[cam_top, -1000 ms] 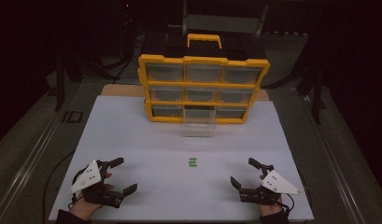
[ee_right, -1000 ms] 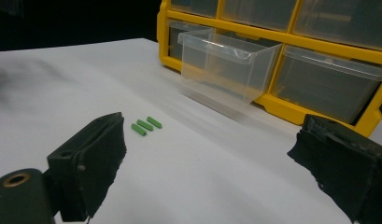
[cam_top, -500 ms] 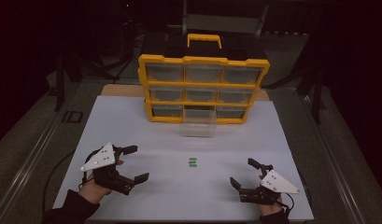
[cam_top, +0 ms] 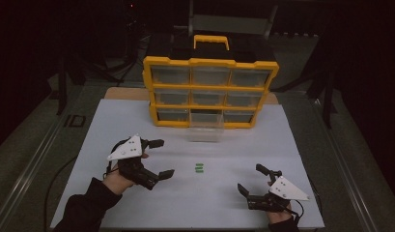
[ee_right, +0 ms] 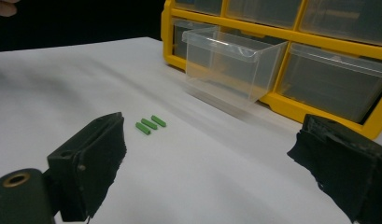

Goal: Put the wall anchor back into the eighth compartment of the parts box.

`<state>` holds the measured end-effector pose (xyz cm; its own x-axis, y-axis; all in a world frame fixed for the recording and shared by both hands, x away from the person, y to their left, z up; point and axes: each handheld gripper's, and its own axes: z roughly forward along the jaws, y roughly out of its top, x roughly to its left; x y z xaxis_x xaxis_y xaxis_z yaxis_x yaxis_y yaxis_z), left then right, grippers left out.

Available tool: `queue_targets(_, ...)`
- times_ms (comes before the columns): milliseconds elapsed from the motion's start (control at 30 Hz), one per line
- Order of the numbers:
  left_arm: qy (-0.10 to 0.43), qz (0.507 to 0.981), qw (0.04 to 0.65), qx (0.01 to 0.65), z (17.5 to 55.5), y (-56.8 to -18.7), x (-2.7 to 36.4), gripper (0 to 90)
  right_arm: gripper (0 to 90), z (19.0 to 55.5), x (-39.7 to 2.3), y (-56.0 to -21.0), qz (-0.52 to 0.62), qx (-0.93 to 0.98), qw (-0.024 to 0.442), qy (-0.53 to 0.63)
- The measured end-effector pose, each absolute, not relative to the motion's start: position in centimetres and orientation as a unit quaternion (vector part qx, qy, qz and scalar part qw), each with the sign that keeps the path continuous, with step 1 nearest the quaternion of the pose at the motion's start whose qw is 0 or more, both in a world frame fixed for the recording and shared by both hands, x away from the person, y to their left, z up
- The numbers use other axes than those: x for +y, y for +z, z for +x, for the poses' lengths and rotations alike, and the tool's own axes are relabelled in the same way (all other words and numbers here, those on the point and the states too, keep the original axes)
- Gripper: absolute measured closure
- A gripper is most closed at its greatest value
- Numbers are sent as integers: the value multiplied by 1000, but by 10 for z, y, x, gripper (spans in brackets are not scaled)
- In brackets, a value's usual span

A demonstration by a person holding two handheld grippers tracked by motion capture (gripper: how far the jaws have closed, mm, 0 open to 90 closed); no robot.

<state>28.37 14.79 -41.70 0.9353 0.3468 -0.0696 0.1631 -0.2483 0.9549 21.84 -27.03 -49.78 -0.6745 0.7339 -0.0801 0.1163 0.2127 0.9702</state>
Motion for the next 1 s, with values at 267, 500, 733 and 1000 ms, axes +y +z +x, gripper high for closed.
queue_targets(267, 48, 796, 586, 140, 298, -423, 116, 0, 80, 218, -269, -497, 291, 727, 275, 557)
queue_targets(500, 37, 813, 568, 123, 310, -434, 95, 0, 80, 218, -269, -498, 290, 730, 272, 557)
queue_targets(733, 29, 833, 539, 120, 326, -452, 76, 69, 81, 219, -269, -499, 289, 732, 267, 556)
queue_targets(1000, 29, 846, 516, 130, 336, -470, 66, 224, 81, 218, -269, -499, 288, 733, 265, 556)
